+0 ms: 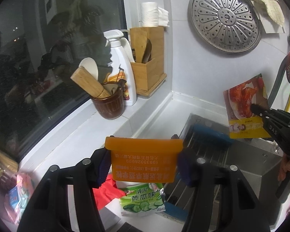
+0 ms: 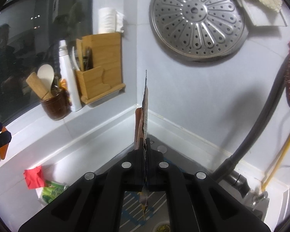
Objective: Collect trash
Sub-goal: 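Carry the orange card with the left gripper to the bin while the right carries the packet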
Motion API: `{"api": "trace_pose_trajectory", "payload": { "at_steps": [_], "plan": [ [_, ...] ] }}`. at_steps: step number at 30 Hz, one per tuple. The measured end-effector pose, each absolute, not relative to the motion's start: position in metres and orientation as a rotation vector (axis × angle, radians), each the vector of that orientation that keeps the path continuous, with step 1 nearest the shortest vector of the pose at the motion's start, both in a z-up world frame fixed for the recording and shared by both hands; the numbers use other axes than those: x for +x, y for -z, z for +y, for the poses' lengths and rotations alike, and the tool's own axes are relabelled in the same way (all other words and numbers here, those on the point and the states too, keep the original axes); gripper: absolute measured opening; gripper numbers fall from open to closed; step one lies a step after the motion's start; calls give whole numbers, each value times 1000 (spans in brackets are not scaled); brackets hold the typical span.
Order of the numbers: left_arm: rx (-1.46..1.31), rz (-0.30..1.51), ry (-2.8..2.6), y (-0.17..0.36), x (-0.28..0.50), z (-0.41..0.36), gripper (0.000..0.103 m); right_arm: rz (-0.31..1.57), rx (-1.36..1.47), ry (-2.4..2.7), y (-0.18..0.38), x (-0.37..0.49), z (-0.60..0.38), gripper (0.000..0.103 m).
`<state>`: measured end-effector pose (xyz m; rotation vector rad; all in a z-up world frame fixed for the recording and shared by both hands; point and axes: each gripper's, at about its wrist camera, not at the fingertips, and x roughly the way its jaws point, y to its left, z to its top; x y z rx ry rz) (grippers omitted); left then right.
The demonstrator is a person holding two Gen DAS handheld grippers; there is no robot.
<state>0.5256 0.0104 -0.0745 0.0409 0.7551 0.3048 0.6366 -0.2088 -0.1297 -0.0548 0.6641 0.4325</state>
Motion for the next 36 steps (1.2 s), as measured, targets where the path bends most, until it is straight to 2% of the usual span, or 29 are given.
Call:
{"api": "trace_pose_trajectory", "payload": {
  "at_steps": [19,36],
  "plan": [
    [14,725,-368,59,423,12,59,673,-40,-484,105,513,-217,0],
    [-53,725,-508,65,285,52,59,659,-101,-686,87,376,-165,0]
  ]
}}
